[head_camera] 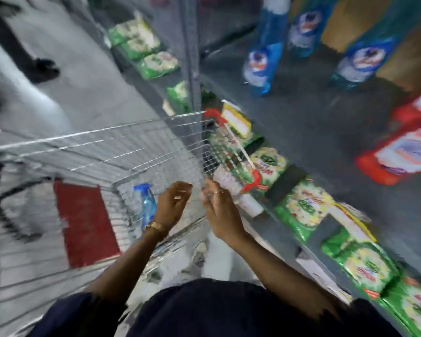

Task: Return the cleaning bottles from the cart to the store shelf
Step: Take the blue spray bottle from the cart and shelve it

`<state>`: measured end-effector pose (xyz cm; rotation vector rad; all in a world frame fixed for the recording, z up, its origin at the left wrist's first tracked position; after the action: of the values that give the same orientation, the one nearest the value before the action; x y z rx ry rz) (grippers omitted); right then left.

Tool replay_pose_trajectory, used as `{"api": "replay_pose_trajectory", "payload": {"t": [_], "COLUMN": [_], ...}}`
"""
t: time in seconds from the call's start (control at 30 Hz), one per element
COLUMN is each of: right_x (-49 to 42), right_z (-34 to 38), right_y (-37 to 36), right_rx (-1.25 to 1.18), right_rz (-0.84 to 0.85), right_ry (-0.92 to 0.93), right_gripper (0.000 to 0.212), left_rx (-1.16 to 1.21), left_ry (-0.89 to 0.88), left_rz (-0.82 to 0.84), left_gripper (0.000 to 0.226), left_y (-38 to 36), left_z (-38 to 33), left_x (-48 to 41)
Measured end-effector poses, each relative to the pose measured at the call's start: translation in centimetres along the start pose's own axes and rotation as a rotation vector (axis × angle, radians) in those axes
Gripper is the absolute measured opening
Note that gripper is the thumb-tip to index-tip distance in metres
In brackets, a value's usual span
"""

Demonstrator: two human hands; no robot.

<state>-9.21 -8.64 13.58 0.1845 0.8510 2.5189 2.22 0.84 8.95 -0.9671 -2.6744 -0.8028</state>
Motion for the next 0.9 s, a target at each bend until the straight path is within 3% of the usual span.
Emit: {"api": "replay_pose_trajectory", "payload": {"t": [0.07,0.17,0.23,0.37,0.5,0.6,0.73,0.9], "right_x": [-1.6,-3.1,-3.4,-3.7,-3.9,-3.9,-3.9,-3.9], "right_z": [0.0,-0.7,-1.0,-1.9,-2.6,-2.6,-2.4,-2.2], "right_y": [-4.6,-9.0,-8.8,-9.7,-10.5,-10.7,-10.9,-10.8], "right_rx": [0.087,0.41,0.542,0.593,0.663,0.687,0.685,0.678], "right_rz": [0.148,0.356,0.388,0.447,0.43,0.406,0.37,0.346], "right_ry": [-0.073,-0.189,-0.217,-0.285,-0.283,-0.237,-0.203,-0.205], "right_gripper": [0.042,0.034,0.034,0.033,0.031,0.031,0.029,0.028], "left_rx": [-0.097,-0.334,-0.567,-0.559,-0.369,-0.263,-0.302,-0.148], "left_ry": [0.217,0.629,0.75,0.8,0.806,0.879,0.902,0.954], "left_rz": [-0.029,0.064,0.167,0.24,0.083,0.017,0.129,0.226], "left_gripper": [0.016,0.035,0.045,0.045,0.056,0.05,0.063,0.072], "left_y": [2.8,6.0,7.1,6.0,4.3,4.0,4.2,4.1], "left_z": [7.2,18.4,23.1,27.8,29.6,31.1,33.6,32.6], "left_x": [-1.9,-3.4,-2.8,-3.6,-5.5,-6.2,-7.5,-7.5]}}
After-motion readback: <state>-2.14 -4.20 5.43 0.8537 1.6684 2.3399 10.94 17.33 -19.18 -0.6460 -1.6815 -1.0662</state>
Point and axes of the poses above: each hand's wrist, its own x-axis away from the middle knuckle, its own y-axis out of the back of the hand, z = x × y, the point moved 8 cm from there along -x, towards the middle knuckle, and after that the axes turned 10 degrees about y, right-handed, at the moved point
